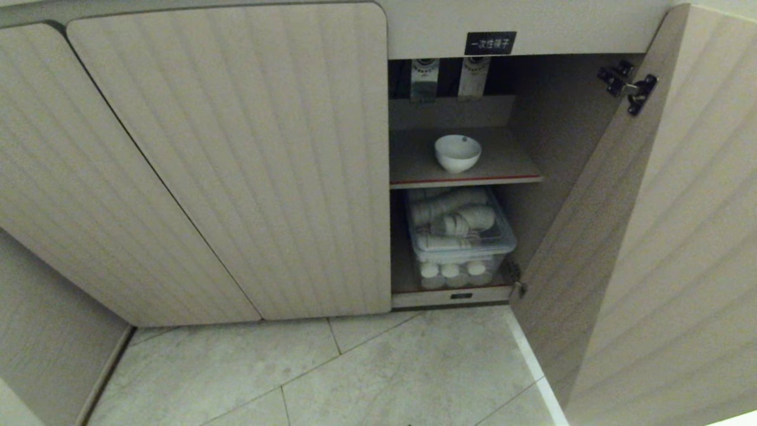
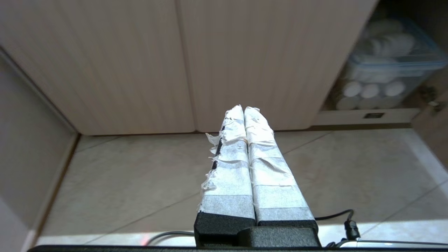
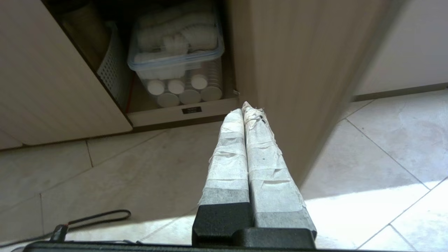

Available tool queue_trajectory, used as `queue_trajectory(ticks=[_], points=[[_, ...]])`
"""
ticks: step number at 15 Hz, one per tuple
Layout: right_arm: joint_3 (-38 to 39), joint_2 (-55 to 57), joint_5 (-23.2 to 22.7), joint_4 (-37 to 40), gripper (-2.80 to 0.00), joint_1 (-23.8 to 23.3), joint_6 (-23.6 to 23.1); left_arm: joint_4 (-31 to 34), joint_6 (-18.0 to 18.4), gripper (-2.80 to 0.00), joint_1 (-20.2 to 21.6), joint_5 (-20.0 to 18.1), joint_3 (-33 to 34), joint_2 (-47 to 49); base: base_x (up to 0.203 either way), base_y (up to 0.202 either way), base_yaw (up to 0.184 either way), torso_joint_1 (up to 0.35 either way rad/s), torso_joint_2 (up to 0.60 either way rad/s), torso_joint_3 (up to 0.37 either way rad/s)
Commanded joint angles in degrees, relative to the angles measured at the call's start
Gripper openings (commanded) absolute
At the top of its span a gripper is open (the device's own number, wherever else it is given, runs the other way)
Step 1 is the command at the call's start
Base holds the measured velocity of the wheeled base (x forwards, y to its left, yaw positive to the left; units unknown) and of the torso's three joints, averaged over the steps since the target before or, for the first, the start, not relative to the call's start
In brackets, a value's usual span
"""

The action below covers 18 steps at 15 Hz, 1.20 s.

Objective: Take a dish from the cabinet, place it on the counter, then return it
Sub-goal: Take the bowl from the cabinet

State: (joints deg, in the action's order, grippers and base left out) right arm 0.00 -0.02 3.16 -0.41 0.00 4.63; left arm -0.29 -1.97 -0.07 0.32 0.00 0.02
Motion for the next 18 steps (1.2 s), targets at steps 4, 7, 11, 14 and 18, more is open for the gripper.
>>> queue_trajectory(ticks=[4,7,11,14,18], points=[[0.0,0.02,0.01,-0.02,-2.8,0.0,0.03,-0.06,-0.05,-2.8,-0.01,0.03,0.0,-0.02,0.0,0.194,-0.001,0.0,0.0,0.003],[0.0,0.02,0.01,-0.02,-2.8,-0.01,0.03,0.03,-0.05,-2.8,-0.01,0.03,-0.09,-0.02,0.0,0.183,-0.001,0.0,0.0,0.001],[0.0,0.02,0.01,-0.02,-2.8,0.0,0.03,-0.06,0.04,-2.8,-0.01,0.03,0.0,-0.02,0.0,0.028,-0.001,0.0,0.0,0.001],[0.0,0.02,0.01,-0.02,-2.8,0.0,0.03,0.03,0.04,-2.8,-0.01,-0.06,0.0,-0.02,0.0,0.0,0.0,0.0,0.0,0.0],[0.0,0.02,0.01,-0.02,-2.8,-0.09,0.03,-0.04,0.04,-2.8,-0.01,-0.05,-0.08,-0.02,0.0,0.0,0.0,0.0,0.0,0.0]])
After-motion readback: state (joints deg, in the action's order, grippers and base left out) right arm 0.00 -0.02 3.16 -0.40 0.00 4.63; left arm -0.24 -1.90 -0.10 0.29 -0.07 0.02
